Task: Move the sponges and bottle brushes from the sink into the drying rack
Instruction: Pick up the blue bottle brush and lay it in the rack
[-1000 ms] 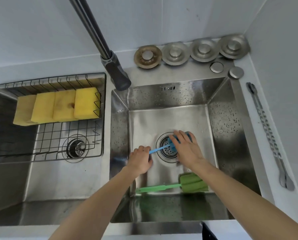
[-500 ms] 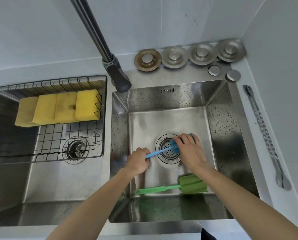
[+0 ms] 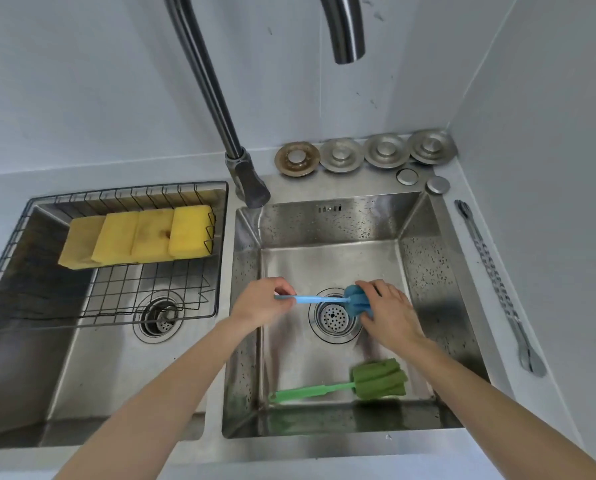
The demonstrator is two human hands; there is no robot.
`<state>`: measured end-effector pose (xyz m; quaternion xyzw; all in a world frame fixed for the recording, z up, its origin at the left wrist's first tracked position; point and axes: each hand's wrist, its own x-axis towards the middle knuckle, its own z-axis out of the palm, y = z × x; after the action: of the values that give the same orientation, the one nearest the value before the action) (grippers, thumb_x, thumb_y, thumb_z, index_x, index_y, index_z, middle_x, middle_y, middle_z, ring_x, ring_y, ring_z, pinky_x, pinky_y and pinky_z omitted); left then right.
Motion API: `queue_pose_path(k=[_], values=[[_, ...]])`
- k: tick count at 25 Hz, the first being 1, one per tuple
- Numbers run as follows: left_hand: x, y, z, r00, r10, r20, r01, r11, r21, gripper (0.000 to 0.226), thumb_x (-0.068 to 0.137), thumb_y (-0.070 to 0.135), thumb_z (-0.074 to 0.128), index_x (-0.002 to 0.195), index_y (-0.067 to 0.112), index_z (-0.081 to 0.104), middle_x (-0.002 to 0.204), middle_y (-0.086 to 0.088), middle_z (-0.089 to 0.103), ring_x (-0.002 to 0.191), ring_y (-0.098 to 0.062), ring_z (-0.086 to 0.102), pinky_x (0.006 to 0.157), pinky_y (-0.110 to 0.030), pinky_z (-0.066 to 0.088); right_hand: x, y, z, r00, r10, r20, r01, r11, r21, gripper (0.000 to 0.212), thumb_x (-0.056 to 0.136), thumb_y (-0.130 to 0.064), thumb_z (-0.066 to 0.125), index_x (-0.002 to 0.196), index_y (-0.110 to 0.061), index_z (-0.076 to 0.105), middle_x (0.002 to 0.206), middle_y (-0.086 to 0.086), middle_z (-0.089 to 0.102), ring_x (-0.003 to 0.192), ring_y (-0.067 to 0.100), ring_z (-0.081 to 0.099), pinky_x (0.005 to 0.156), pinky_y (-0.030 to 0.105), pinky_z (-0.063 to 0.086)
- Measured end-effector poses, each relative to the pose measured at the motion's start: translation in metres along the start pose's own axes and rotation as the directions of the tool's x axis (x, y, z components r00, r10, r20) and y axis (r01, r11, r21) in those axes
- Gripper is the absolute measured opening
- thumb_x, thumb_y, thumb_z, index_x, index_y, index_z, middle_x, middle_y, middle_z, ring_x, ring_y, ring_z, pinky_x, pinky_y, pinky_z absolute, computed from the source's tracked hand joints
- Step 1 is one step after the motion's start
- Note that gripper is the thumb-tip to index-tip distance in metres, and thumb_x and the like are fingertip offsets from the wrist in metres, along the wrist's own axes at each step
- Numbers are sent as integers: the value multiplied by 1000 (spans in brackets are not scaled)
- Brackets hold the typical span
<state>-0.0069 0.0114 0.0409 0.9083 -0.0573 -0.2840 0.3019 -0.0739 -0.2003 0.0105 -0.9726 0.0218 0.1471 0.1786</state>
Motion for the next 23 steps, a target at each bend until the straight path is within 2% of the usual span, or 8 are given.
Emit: queue_pose_path(k=[3,6,8,10,14,19,21,23], values=[[-12,5,-20,999,53,-7,-54,998,-40,10,81,20,65,89,16,70,77,3,64,70,-8,58,60,-8,40,-6,-9,-11,1000,-7,4,7,999,32,53,88,-19,51,138,-20,32,135,3,46,124,20,43,109,33,32],[-28,11,-38,991,128,-25,-130,987,-95,3,79,21,68,82,20,70,66,7,64,55,6,55,59,-5,40,-10,-22,-24,997,-10,74,5,998,63,58,87,-19,54,139,-19,30,138,5,43,124,23,44,104,34,36],[-39,13,-48,986,156,-66,-162,981,-109,4,79,20,68,82,19,70,64,10,63,57,3,55,56,-3,39,-14,-31,-31,991,-33,132,19,994,103,62,84,-23,60,139,-17,31,140,5,42,124,24,45,103,34,37],[-48,12,-56,977,196,-88,-204,975,-91,3,79,21,69,81,21,70,63,11,63,63,-1,56,58,0,37,-20,-42,-39,991,-78,112,59,985,163,62,83,-28,63,137,-17,36,138,2,45,122,22,47,103,32,37],[-62,9,-64,962,247,-118,-257,963,-82,5,77,21,70,82,20,72,65,17,62,65,13,55,62,2,38,-29,-78,-52,987,-161,-15,160,952,261,43,85,-24,62,127,-20,52,122,0,60,109,20,58,93,30,44],[-82,7,-77,937,311,-158,-330,937,-117,8,77,21,70,75,28,66,66,14,64,62,9,56,56,0,39,-33,-114,-61,984,-155,-83,174,923,342,19,88,-18,57,103,-17,68,100,5,72,93,22,65,88,39,52],[-90,3,-87,937,293,-188,-330,919,-214,12,78,19,69,77,29,63,69,10,66,61,8,59,56,-1,42,-33,-126,-64,985,-145,-95,171,904,392,18,88,-16,58,101,-14,69,97,8,73,88,21,65,89,34,52],[-98,-2,-97,947,246,-205,-307,879,-364,13,80,16,68,82,27,62,75,8,67,63,8,63,64,-7,50,-34,-141,-69,982,-153,-112,186,884,429,17,87,-14,59,100,-12,69,96,9,73,79,17,61,80,18,50]])
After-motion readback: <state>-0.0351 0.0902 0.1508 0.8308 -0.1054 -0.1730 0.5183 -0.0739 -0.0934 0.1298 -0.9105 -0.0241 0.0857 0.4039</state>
